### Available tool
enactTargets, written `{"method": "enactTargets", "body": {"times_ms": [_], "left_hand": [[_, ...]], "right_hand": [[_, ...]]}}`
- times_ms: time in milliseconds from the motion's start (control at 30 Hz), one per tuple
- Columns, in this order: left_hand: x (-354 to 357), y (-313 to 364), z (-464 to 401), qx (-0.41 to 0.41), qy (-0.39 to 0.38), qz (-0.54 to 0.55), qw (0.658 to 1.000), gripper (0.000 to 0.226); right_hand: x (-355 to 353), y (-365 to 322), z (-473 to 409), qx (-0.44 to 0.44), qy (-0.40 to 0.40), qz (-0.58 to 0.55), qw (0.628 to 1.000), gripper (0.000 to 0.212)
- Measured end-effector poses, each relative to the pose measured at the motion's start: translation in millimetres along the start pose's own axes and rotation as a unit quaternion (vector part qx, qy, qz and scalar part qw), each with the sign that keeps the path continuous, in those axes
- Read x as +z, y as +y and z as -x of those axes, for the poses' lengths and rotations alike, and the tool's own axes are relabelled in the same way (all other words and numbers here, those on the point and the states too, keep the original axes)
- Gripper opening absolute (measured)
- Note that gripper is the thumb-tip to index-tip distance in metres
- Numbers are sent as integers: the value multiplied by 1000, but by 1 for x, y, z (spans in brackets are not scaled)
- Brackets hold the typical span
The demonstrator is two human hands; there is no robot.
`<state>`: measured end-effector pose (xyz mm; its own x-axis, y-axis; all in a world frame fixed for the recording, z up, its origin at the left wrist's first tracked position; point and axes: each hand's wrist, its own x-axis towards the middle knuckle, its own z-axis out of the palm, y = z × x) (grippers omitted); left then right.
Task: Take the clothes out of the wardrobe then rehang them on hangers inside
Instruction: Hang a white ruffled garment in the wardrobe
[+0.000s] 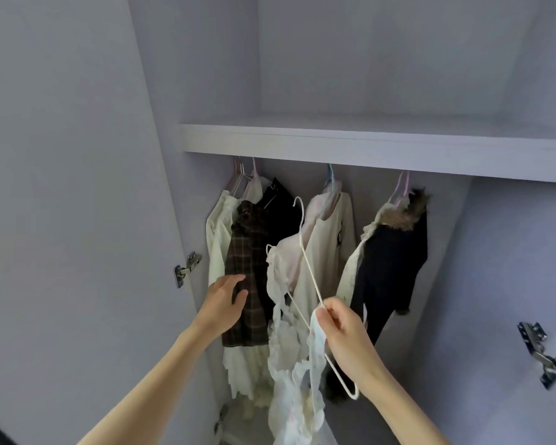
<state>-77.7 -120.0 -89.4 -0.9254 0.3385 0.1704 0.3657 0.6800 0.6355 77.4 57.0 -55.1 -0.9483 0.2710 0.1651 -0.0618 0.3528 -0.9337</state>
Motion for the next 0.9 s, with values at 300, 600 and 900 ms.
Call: {"method": "enactTargets", "body": {"times_ms": [300, 600, 900], "left_hand": [[-8, -29, -75, 14, 62, -34, 997, 44], [-15, -67, -168, 110, 23, -134, 985, 52], [-5, -84, -196, 104, 41, -75, 991, 48]], "right_hand": [[77, -22, -118, -11, 78, -35, 996, 24], [115, -11, -231, -45, 189, -6, 981, 26], [128, -12, -319, -42, 205, 23, 978, 22]]}}
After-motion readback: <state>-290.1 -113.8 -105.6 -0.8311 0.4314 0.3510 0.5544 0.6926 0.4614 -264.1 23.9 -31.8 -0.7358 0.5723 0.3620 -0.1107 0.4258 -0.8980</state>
